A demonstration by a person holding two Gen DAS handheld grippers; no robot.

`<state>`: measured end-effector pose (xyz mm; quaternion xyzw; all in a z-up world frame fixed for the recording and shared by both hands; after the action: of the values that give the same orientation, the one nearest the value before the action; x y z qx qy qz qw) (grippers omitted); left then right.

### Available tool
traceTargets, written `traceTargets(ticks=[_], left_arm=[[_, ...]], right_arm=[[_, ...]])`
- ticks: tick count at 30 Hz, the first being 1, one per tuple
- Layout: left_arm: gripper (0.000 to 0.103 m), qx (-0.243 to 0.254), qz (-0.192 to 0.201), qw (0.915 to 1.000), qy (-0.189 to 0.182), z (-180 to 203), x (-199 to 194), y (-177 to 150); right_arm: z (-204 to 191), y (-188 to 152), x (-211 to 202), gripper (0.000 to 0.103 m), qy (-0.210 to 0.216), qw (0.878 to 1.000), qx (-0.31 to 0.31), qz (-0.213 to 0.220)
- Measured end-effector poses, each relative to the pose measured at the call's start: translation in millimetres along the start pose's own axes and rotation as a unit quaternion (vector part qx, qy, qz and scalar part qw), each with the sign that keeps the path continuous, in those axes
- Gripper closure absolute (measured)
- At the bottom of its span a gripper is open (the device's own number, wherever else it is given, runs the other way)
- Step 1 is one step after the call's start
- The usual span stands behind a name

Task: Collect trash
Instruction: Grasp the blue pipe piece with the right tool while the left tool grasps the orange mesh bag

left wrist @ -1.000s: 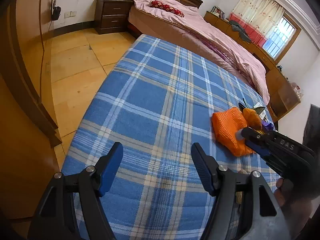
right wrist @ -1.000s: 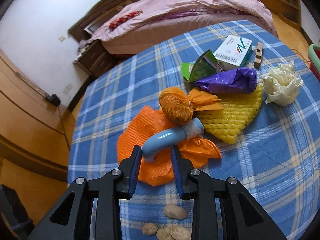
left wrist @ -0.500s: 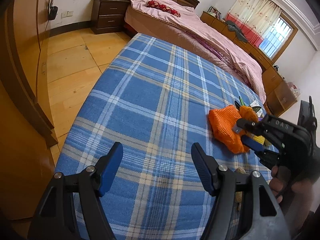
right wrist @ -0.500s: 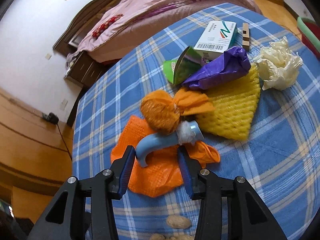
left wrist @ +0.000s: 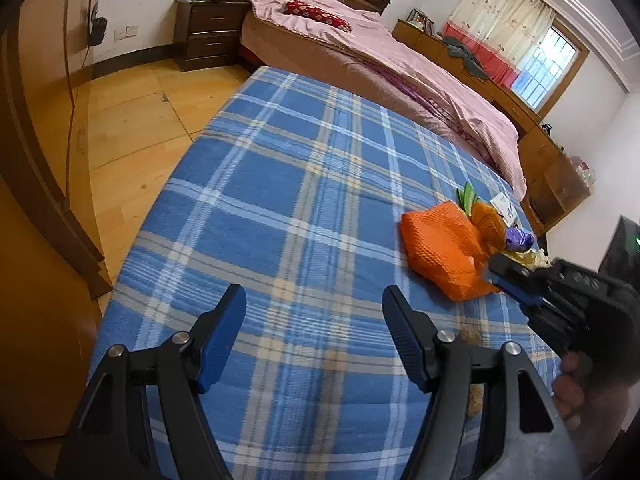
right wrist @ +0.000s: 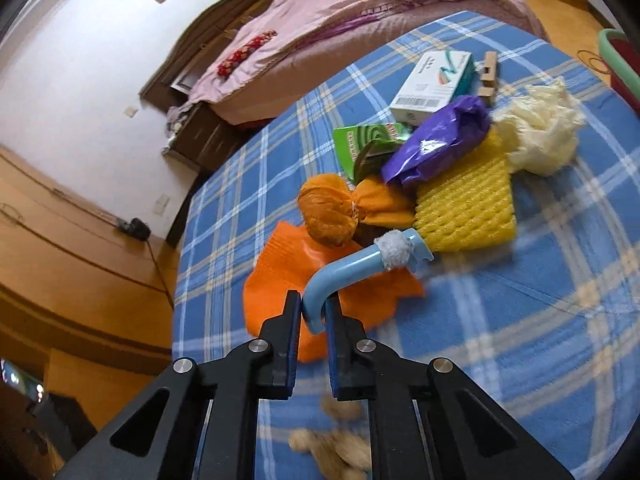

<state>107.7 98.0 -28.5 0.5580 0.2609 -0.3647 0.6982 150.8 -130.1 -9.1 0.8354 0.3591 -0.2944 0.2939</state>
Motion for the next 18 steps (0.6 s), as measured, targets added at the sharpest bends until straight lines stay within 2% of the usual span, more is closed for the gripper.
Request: traceTargets(ticks=[7,12,18], left_arm=[[0.033,0.035,-0.007,0.9992,-0.014,29.1,6.9,5.4],[0.033,0.077,-0.015,0.9965,-0.026,57.4,18.5,15.5],[0.033,0.129,-0.033,0.9897,-0.052,99.1,41.2,29.9]], right_arm=[[25.5,-5.3,-39.1,0.091,0.023,1.000,0.001,0.004],[42.5,-8.2,-66.6,0.091,0.015,0.999,-0.016,0.023],[68.7,-5.7,-92.7,0.091,0.002,0.999,-0.007,0.048]])
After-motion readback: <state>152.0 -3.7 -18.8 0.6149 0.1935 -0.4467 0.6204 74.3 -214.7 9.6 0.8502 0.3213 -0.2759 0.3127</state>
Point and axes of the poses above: each gripper's, at about its wrist camera, not at the fingertips, and x roughly the way its jaws point, z to its right, y to its top, the point moved 4 cm from there along x, roughly the way its jaws point, and after that the axes turned 10 degrees about x, right-handed, at the moved point
